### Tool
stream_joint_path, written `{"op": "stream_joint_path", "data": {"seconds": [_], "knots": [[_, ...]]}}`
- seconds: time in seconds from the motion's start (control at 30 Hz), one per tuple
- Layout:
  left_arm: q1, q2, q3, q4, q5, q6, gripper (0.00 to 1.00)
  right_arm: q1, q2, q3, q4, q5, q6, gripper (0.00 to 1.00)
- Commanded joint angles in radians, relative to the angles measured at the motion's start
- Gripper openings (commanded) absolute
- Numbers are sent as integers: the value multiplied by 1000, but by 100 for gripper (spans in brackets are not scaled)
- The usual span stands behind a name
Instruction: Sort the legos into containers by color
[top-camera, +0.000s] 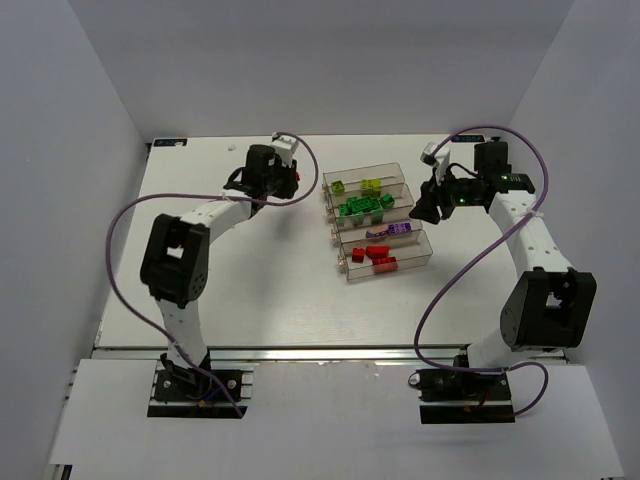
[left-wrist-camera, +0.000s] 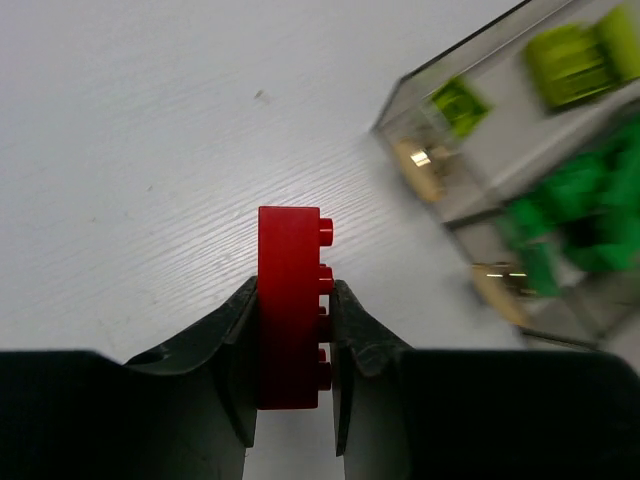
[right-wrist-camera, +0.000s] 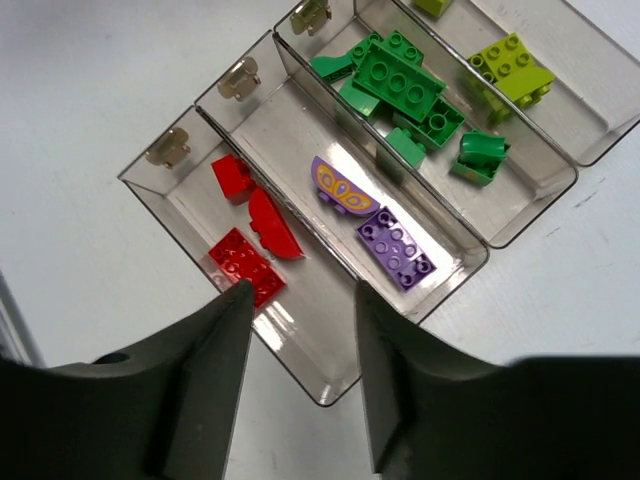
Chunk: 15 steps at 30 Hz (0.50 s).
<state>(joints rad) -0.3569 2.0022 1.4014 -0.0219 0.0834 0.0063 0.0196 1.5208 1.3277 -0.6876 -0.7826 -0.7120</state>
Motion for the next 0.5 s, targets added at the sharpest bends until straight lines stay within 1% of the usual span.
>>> {"op": "stream_joint_path", "data": {"seconds": [0.0, 0.03, 0.07, 0.1, 0.17, 0.2, 0.27, 0.4, 0.47], "knots": [[-42, -196, -56, 102, 222, -121, 0, -6, -28, 11, -1, -38, 13, 48], [-59, -238, -99, 102, 254, -126, 0, -6, -27, 13, -3, -43, 14, 44], [-77, -258, -122, 105, 286, -134, 0, -6, -27, 19, -4, -46, 16, 36], [-117, -278, -146, 126, 306, -143, 0, -6, -25, 22, -3, -44, 20, 32], [-160, -316, -203, 138, 334, -150, 0, -7, -24, 27, 0, -43, 39, 22], [-201, -325, -214, 148, 340, -160, 0, -9, -22, 28, 0, -43, 40, 20], [-235, -335, -231, 161, 354, -170, 0, -9, -24, 30, 0, -43, 49, 16], [-316, -309, -205, 162, 365, -169, 0, -9, -31, 30, 11, -38, 75, 16], [-335, -284, -185, 154, 368, -166, 0, -44, -34, 30, 16, -44, 86, 16]]}}
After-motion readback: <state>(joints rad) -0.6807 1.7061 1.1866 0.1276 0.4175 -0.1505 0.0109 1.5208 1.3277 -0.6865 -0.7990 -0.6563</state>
